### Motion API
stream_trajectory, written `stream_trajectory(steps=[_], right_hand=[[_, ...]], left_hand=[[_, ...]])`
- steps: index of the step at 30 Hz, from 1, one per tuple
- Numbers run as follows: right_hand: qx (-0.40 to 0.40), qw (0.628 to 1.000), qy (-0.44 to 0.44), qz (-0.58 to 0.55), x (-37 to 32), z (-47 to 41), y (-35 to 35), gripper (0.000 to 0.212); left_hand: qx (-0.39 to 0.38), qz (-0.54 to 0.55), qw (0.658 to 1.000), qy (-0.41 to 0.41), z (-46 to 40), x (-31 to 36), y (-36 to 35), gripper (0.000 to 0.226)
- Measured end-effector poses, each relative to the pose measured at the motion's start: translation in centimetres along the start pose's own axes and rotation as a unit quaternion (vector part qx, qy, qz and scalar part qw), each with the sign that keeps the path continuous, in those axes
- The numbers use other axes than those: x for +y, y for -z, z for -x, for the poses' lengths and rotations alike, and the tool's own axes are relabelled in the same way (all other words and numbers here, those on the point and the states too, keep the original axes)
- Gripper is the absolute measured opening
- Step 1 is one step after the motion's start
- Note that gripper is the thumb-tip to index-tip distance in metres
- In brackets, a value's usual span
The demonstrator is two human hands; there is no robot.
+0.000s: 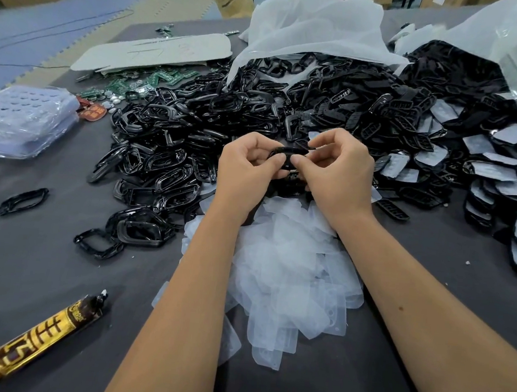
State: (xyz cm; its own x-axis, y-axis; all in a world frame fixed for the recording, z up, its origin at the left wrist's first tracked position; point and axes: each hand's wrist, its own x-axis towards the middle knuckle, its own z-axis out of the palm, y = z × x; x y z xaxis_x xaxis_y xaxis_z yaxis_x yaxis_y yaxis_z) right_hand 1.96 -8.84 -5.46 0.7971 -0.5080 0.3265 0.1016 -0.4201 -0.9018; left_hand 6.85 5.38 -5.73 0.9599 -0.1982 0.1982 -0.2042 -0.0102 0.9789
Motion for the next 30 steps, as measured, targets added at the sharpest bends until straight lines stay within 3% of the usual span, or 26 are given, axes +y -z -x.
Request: stream_trajectory(steps=[3, 6, 13, 18, 20, 22, 24, 26, 28, 30], right_hand=[[-0.024, 0.998, -0.041, -0.035, 0.0, -0.4, 0.4, 0.032], [-0.073, 0.992, -0.062, -0.085, -0.2, -0.5, 0.6, 0.016], [-0.068, 0.995, 0.031, 0.067, -1.7, -0.7, 1.2, 0.015], [-0.05, 0.988, 0.085, 0.117, -2.1, -1.0, 2.0, 0.029], [-0.051, 0.99, 0.097, 0.089, -2.4, -1.2, 2.4, 0.024], [-0.053, 0.997, 0.062, -0.016, -2.9, -1.5, 2.9, 0.016], [-0.07, 0.996, 0.059, 0.008, -3.2, -2.0, 3.8, 0.014], [-0.174, 0.961, 0.089, 0.196, -3.6, -2.9, 5.3, 0.015], [-0.327, 0.886, 0.047, 0.325, -4.5, -3.3, 6.6, 0.015], [-0.422, 0.818, -0.002, 0.392, -5.1, -3.4, 7.3, 0.022]], left_hand=[[-0.013, 0.028, 1.0, 0.002, 0.0, 0.3, 0.3, 0.015], [-0.022, 0.029, 0.999, 0.009, 0.0, 0.3, 0.4, 0.012], [-0.01, -0.008, 1.0, -0.014, 0.2, 0.5, 0.3, 0.017], [0.019, -0.02, 0.999, -0.025, 0.4, 0.5, 0.1, 0.016], [0.039, -0.018, 0.999, -0.021, 0.2, 0.4, 0.1, 0.016], [0.053, -0.011, 0.998, -0.014, 0.1, 0.3, 0.2, 0.015], [0.055, -0.016, 0.998, -0.01, 0.0, 0.2, 0.2, 0.015], [0.05, -0.027, 0.998, -0.008, 0.0, 0.2, 0.1, 0.014], [0.046, -0.029, 0.998, -0.004, 0.0, 0.2, 0.0, 0.014], [0.043, -0.026, 0.999, -0.001, -0.1, 0.2, -0.1, 0.015]])
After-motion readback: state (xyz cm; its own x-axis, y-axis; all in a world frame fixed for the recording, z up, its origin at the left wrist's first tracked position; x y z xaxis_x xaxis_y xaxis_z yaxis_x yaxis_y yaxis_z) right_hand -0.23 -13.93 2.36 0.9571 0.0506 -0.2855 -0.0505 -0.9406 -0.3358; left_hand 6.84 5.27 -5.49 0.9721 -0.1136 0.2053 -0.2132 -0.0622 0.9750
